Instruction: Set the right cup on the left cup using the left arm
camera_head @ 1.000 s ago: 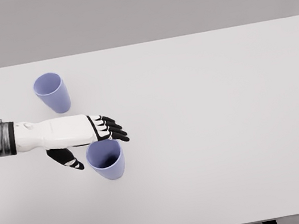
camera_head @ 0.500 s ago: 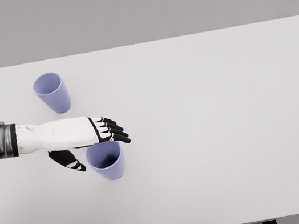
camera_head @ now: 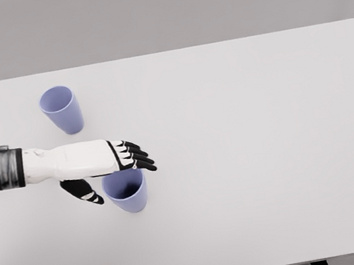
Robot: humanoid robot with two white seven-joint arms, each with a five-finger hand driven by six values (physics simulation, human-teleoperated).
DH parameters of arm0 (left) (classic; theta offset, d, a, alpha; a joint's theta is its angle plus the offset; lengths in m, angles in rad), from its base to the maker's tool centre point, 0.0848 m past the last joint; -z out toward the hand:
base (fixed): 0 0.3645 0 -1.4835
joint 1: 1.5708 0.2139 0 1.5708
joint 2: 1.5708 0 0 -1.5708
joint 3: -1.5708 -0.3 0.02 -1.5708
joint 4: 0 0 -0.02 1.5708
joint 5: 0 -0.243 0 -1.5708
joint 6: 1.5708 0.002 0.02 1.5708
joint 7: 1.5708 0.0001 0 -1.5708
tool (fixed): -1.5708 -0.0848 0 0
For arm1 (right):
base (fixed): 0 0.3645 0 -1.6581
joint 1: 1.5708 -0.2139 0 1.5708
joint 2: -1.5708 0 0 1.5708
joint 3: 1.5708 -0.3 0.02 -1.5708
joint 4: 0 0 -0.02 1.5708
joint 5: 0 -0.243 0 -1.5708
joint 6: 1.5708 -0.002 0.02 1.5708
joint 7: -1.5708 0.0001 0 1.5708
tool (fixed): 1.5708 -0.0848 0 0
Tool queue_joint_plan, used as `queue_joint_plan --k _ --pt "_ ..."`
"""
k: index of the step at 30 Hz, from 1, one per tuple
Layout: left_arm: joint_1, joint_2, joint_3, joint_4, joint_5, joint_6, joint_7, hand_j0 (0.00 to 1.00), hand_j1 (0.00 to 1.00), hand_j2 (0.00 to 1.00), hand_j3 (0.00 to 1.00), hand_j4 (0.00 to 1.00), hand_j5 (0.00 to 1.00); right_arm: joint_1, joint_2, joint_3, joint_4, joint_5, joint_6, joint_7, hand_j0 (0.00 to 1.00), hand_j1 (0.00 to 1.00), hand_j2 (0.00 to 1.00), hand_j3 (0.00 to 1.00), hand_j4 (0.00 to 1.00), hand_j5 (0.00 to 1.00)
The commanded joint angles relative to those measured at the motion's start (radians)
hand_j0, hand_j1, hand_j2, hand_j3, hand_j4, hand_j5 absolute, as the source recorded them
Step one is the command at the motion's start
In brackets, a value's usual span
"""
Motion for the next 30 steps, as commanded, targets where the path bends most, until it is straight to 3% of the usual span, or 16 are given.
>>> queue_joint_plan --k 1,30 --pt "0.000 -0.006 0.001 0.001 0.006 0.002 0.000 1.00 1.00 1.00 1.00 1.00 1.00 0.000 0.000 0.000 0.000 0.001 0.001 0.000 1.00 1.00 1.00 1.00 1.00 1.00" --pt "0.006 -0.022 0.001 0.018 -0.010 0.002 0.007 1.00 1.00 1.00 1.00 1.00 1.00 0.000 0.000 0.000 0.000 0.001 -0.001 0.000 1.00 1.00 1.00 1.00 1.00 1.00"
